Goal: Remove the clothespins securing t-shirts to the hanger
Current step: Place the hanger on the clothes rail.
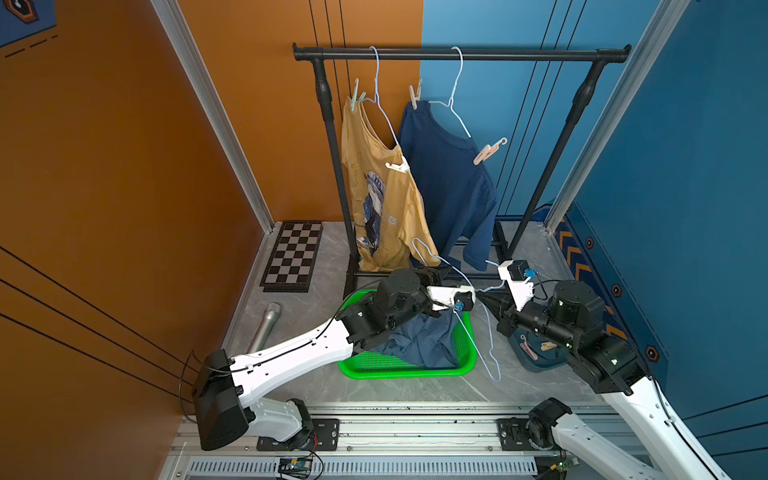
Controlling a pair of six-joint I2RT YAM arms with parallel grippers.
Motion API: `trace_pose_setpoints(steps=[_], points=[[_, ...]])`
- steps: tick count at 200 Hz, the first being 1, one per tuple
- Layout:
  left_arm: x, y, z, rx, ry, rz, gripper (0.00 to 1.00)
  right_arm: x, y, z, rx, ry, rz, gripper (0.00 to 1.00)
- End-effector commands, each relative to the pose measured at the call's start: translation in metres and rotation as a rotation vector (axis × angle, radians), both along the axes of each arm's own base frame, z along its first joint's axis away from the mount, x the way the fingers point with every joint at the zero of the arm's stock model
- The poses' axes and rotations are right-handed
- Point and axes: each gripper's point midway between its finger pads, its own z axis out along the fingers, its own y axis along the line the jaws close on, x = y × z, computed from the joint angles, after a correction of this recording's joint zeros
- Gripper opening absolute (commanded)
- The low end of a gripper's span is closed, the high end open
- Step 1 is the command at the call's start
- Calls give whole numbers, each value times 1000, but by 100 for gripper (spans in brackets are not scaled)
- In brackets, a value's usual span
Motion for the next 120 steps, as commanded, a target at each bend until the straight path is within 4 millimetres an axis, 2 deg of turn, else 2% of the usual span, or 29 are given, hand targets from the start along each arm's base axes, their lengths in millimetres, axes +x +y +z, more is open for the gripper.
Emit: trace_pose_setpoints(steps=[1, 22, 63, 120], points=[[6, 4, 28, -128, 39, -44, 50, -5, 4, 15, 32, 5, 23, 0], [12, 7, 29, -145, 61, -61, 48, -3, 7, 17, 37, 15, 34, 0], [18, 2, 17, -119, 73, -76, 46, -1, 12, 21, 38, 30, 51, 0], [23, -3, 12, -101, 71, -74, 32, -1, 19, 18, 17, 48, 67, 0]])
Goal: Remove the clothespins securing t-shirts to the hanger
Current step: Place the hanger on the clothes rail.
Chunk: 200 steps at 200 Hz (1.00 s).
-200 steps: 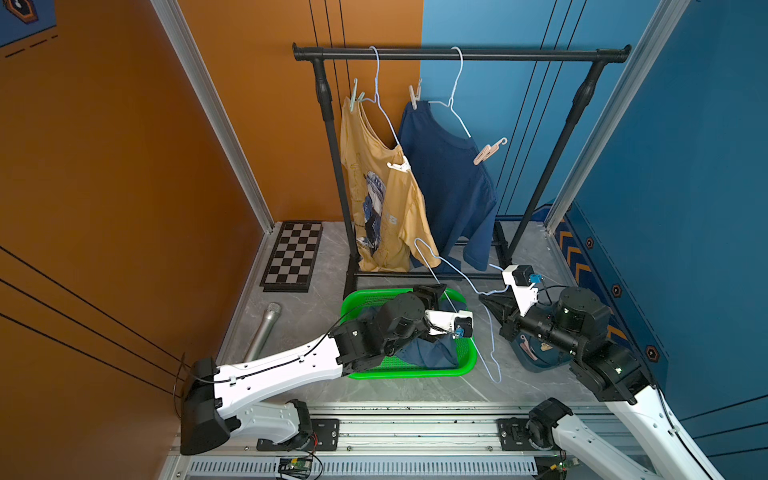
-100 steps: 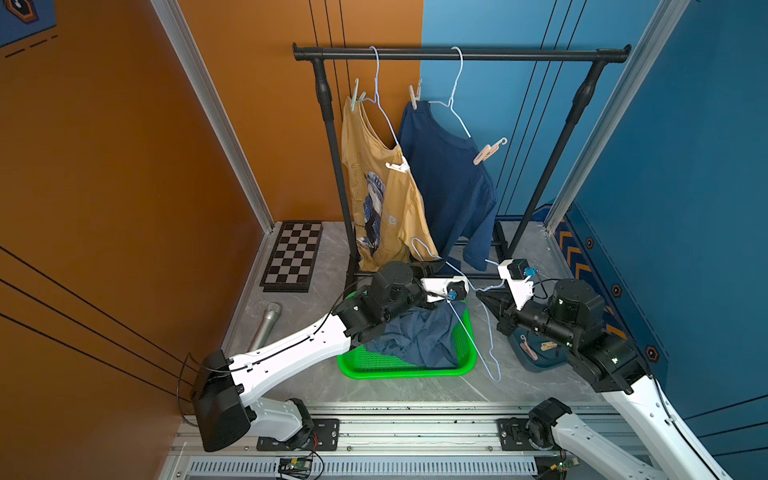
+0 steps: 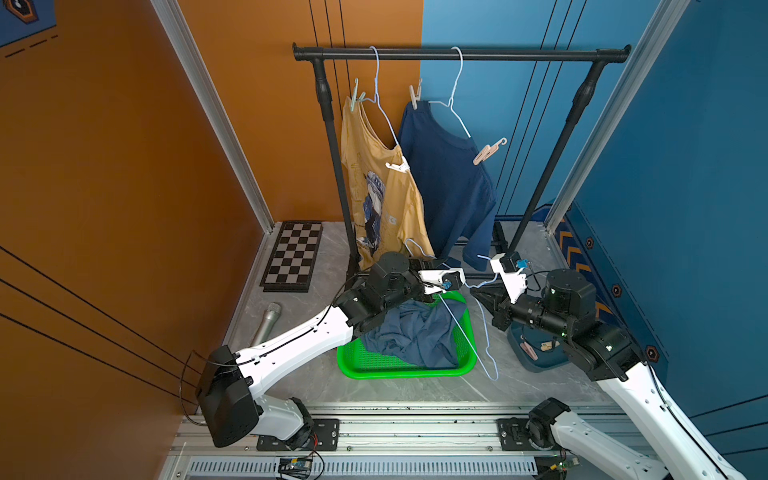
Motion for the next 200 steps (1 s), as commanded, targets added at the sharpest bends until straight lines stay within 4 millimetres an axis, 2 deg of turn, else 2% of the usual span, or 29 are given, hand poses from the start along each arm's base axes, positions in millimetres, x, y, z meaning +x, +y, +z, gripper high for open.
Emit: trace_pose_setpoints(steps=[1, 45, 66, 88, 105, 116, 123, 165, 200], points=[[2, -4, 14, -31, -16, -15, 32, -6, 3, 14, 19, -9, 19, 0], [0, -4, 7, 11, -48, -22, 21, -8, 6, 15, 3, -8, 32, 0], [-1, -4, 5, 27, -58, -21, 8, -8, 8, 13, -6, -5, 39, 0], [-4, -3, 3, 48, -61, -31, 0, -9, 10, 12, -16, -6, 45, 0], [-4, 0, 3, 56, -58, -29, 0, -13, 10, 11, -24, 0, 60, 0], [-3, 2, 3, 59, -54, -27, 0, -13, 7, 11, -30, 3, 47, 20], [-3, 4, 3, 61, -50, -25, 0, -14, 6, 11, -35, 1, 43, 27], [-2, 15, 7, 48, -21, -10, 0, -23, -8, 14, -75, -35, 21, 47], [0, 30, 8, 29, -5, 23, 0, -38, -21, 11, -116, -56, 32, 51]])
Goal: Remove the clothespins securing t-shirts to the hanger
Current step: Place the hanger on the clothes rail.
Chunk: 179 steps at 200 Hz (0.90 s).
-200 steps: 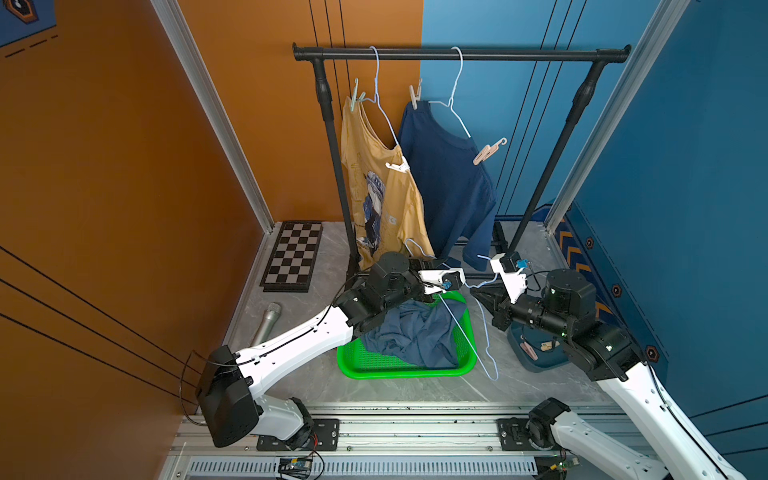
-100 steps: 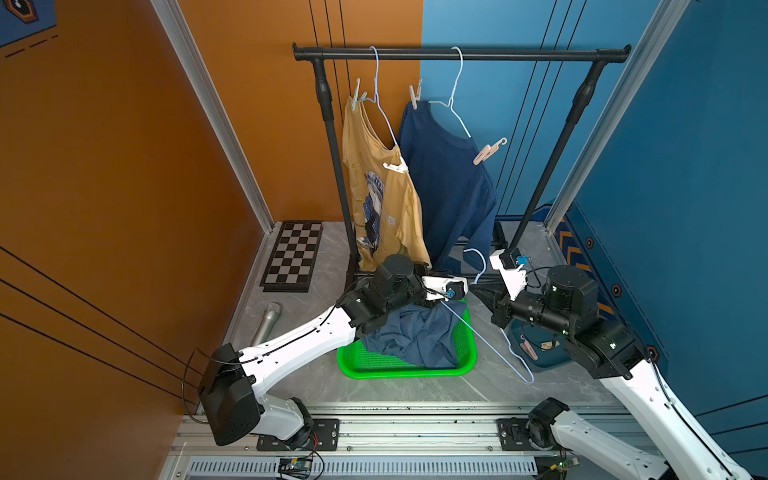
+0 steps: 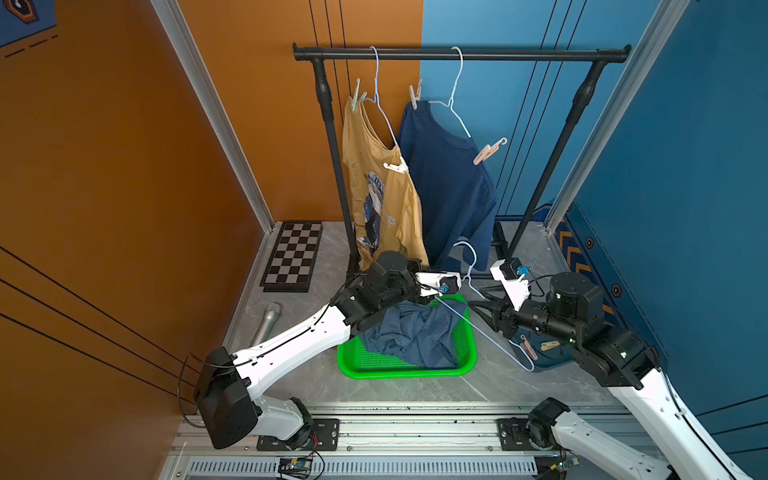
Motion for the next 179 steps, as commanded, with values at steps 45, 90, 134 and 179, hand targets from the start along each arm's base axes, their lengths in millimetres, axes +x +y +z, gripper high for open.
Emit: trace_pose_setpoints(steps=[45, 90, 134, 179], points=[[-4, 35, 18, -99, 29, 57, 0, -27, -24, 1, -20, -23, 12, 51], [-1, 47, 17, -115, 45, 98, 0, -29, -23, 4, 9, -7, 15, 49], [5, 52, 14, -102, 60, 148, 0, -31, -22, 3, 27, 13, 20, 49], [9, 55, 13, -96, 80, 174, 0, -32, -24, 0, 24, 18, 8, 48]])
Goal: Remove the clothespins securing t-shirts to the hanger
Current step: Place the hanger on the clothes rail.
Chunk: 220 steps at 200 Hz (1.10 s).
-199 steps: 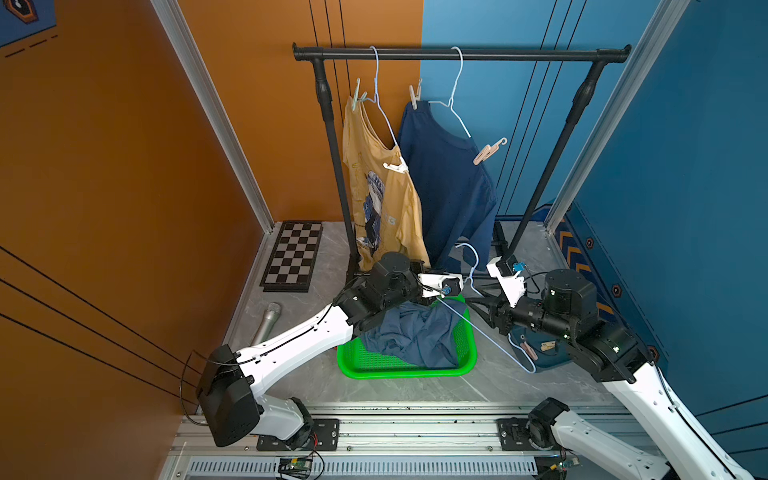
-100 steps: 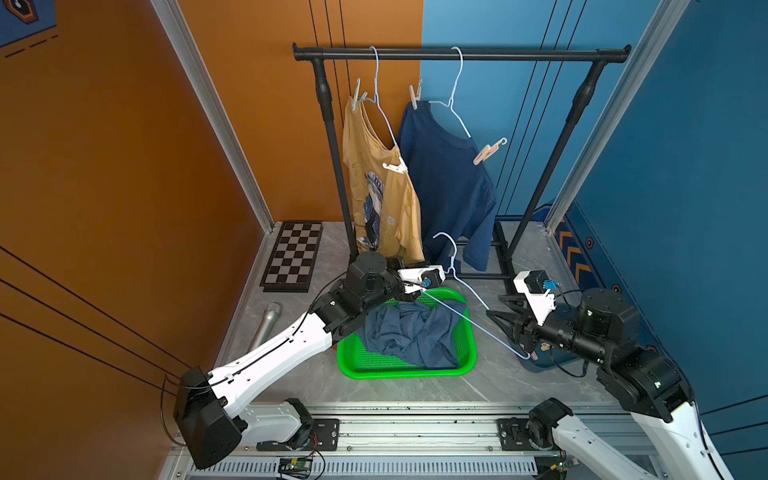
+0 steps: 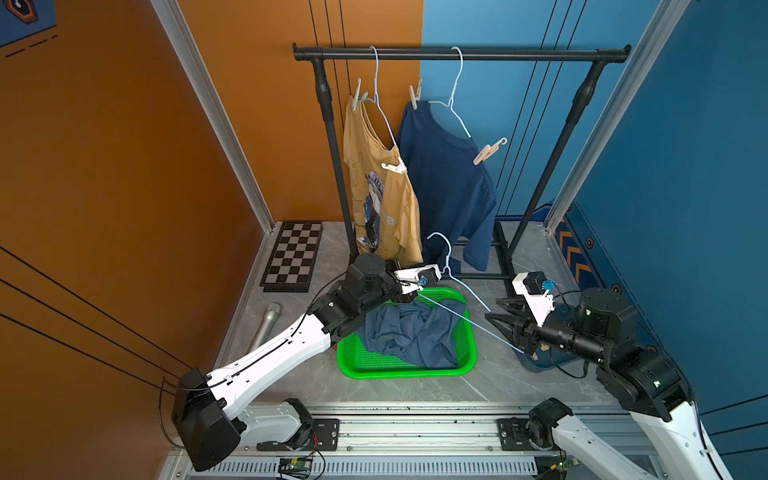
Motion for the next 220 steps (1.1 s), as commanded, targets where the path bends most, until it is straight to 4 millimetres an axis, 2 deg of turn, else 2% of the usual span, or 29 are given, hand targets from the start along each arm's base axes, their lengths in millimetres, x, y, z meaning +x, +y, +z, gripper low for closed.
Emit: trace_pose_setpoints(steps=[1, 73, 101, 153, 220], points=[[7, 9, 10, -23, 9, 52, 0, -5, -1, -6, 5, 31, 0, 48], [9, 13, 11, -44, 27, 65, 0, -5, -4, -22, -32, 54, -9, 44], [8, 12, 12, -47, 31, 64, 0, -4, -6, -20, -42, 38, -21, 38], [8, 11, 12, -58, 40, 57, 0, -1, -6, -25, -59, 38, -22, 33], [6, 7, 11, -58, 46, 45, 0, 6, -4, -19, -54, 16, -26, 26]])
